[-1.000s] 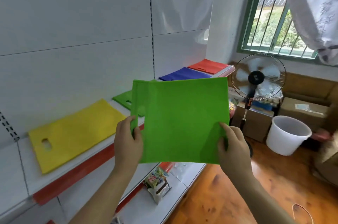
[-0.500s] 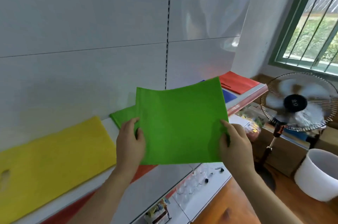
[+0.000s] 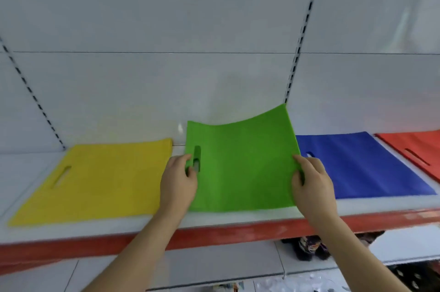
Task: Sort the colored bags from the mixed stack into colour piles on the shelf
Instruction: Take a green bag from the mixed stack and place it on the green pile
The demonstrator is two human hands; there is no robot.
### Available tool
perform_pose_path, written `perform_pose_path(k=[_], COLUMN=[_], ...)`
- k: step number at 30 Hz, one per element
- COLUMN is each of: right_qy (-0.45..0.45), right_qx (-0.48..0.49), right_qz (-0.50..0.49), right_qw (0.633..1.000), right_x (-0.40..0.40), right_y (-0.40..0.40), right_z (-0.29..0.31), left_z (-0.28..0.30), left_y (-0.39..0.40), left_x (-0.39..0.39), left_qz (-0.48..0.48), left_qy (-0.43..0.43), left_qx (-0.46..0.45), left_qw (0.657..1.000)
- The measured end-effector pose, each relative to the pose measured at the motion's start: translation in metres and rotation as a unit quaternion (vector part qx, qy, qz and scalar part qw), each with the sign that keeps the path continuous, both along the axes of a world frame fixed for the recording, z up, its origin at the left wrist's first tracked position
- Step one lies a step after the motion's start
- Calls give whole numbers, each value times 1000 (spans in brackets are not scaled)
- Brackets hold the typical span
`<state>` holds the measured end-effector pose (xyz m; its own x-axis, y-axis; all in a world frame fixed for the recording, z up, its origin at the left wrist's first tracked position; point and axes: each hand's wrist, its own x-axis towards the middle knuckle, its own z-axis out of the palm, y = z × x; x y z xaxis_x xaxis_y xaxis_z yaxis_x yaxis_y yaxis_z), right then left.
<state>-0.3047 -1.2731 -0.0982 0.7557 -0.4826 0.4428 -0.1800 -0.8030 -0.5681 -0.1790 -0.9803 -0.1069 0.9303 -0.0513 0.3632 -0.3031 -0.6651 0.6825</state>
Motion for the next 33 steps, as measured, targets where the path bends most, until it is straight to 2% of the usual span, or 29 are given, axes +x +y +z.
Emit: perform_pose_path(k=[6, 14, 24, 29, 33], right_qy=[135, 213, 270, 234, 204], right_qx=[-7, -65, -152, -177, -199], right_qz=[50, 45, 39, 43, 95], right_qw=[990, 974, 950, 955, 954], right_x=[29, 35, 34, 33, 39], right_y=[-25, -28, -26, -16, 14], right_z=[-22, -34, -30, -22, -16], left_z=[-12, -20, -20, -4, 1], left_y=[-4, -3, -7, 0, 15], left_x=[6, 13, 15, 4, -15], left_qz=[44, 53, 55, 77, 100], left_qy=[51, 49, 40, -6, -27], left_qx=[139, 277, 314, 284, 277], left_qw=[988, 958, 947, 956, 955])
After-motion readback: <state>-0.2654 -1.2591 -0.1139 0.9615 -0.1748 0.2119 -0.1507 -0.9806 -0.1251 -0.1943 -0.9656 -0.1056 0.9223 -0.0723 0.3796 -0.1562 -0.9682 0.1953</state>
